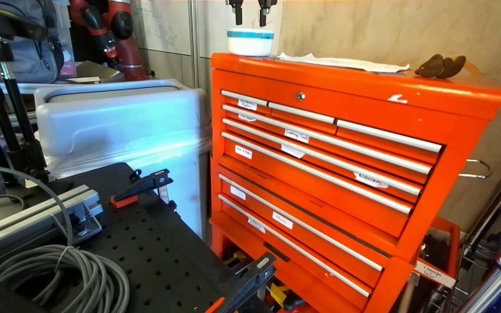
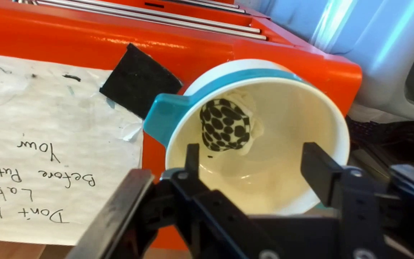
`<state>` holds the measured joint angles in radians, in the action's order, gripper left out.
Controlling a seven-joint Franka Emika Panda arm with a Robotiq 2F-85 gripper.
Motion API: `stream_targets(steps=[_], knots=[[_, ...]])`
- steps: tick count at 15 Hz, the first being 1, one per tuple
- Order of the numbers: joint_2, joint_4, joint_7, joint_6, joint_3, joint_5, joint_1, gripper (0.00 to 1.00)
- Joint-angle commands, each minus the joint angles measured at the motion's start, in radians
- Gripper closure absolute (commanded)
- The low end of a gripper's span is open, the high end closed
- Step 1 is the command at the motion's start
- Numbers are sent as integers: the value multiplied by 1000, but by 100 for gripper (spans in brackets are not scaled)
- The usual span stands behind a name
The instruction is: Take the plush toy out of the white pot
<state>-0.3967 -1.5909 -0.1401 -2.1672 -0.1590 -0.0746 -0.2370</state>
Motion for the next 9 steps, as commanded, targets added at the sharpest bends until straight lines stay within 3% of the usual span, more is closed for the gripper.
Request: stream_targets(steps=[1,7,8,9], knots=[[-24,38,7,24,14,-31,-18,58],[-35,38,13,19,14,-60,-26,99],[-37,37,13,20,15,-69,-30,71],[-39,36,12,20,16,-78,-33,64]])
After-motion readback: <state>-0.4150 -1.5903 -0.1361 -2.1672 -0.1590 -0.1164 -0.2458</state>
